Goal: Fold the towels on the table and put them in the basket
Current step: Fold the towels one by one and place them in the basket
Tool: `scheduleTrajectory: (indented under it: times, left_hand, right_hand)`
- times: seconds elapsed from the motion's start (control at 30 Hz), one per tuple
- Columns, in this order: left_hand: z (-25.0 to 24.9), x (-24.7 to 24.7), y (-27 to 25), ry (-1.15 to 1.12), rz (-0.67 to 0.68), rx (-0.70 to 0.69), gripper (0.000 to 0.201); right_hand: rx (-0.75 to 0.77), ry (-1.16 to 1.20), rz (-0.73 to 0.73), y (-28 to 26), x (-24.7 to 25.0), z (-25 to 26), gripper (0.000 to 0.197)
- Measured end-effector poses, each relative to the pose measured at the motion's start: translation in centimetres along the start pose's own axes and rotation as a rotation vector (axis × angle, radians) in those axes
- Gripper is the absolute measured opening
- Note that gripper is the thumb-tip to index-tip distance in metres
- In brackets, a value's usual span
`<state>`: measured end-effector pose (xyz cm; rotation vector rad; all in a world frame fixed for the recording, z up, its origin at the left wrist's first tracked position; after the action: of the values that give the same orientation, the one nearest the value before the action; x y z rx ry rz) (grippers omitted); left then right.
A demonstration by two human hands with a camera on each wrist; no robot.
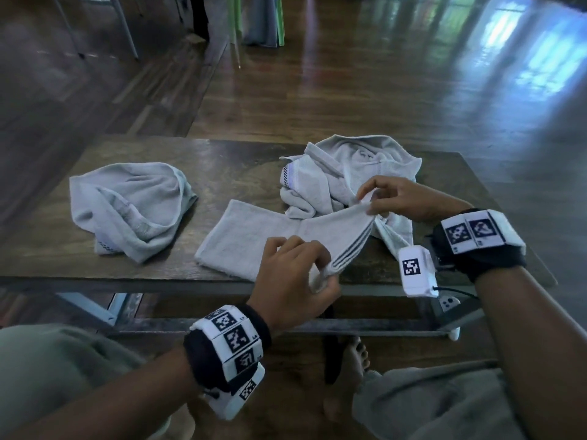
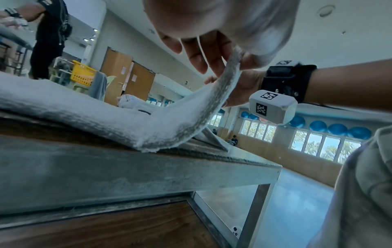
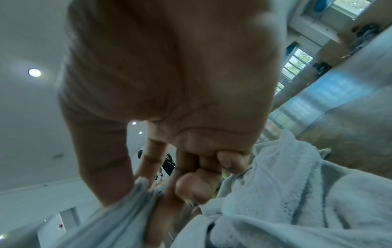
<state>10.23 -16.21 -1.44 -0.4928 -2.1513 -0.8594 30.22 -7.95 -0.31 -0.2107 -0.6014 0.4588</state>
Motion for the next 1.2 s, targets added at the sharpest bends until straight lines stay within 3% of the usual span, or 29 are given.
scheduleTrajectory:
  times: [0.1,0.3,0.67,0.9,1.2]
  left_hand:
    - [1.4,1.4,-0.5,-0.036,-0.013,0.08,0.014]
    - [5.1,3.3,-2.3,-0.077,-0.013,0.168,0.017]
    - [12.8,5.4,-5.5,-0.039,-0.015,0.414,0.019]
    - [17.6,5.9,-6.3,0.062,-0.011,0.567,0.018]
    - [19.7,5.4,-7.5,0.094,0.047,0.707,0.016]
  right_hand:
    - [0.026,0.073,0.08,0.4,-0.7,1.3,0.013]
    - [0.054,0.093,0.229,2.9,-2.1,2.9,0.035]
    - [0.033,-0.042,0.156,11.1,-5.5,6.9,0.009]
    - [0.021,-0.182,0.059,17.0,-8.5,7.4,0.023]
    - [0.004,-0.409,0.053,20.4,-11.1,7.2,0.02]
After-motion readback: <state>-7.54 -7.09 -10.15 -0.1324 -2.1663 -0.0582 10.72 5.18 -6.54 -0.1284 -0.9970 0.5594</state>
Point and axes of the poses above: each hand's wrist, its own y-axis towards the middle knuckle, its own x-axis out of the back of the hand, z = x × y, the point moved 7 cm from there along y, towards the middle knuckle, and after that the axes turned 11 degrees about z, right-handed, at the moved point
